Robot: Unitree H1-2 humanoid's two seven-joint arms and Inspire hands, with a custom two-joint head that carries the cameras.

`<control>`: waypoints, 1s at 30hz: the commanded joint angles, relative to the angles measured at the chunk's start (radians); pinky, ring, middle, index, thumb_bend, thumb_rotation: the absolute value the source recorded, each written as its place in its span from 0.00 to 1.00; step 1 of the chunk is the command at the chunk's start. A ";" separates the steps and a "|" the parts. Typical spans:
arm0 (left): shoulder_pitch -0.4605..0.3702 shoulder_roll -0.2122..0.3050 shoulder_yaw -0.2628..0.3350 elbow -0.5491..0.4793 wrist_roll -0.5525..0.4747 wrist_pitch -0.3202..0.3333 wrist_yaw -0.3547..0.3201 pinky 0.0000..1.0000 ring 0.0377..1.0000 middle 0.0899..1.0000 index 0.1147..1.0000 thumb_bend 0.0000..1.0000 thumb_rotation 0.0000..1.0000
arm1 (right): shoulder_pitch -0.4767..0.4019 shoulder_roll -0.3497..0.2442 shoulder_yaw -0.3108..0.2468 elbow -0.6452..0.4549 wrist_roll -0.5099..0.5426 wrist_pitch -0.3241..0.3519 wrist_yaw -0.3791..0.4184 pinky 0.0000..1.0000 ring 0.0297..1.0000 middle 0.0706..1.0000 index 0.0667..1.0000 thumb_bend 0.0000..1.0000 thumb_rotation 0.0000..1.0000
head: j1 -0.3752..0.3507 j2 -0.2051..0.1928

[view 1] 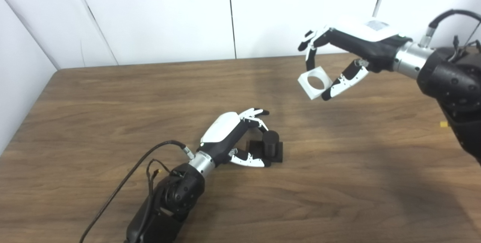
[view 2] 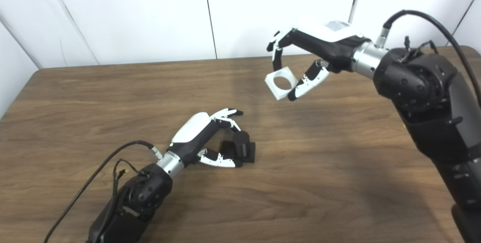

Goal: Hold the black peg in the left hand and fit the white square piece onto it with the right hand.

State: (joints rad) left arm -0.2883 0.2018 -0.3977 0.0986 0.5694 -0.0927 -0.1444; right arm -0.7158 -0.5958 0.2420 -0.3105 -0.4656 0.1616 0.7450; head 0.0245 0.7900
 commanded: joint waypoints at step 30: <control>-0.007 0.005 -0.011 0.009 0.040 0.044 -0.027 0.84 0.94 0.90 0.43 0.52 0.08 | -0.089 0.092 0.147 -0.001 0.018 0.100 0.104 0.86 0.90 0.78 0.44 0.52 0.14 | 0.009 0.015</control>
State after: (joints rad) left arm -0.2906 0.1987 -0.3983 0.0968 0.5698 -0.0868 -0.1524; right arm -0.7685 -0.5029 0.4020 -0.3057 -0.4374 0.2632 0.8656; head 0.0322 0.8038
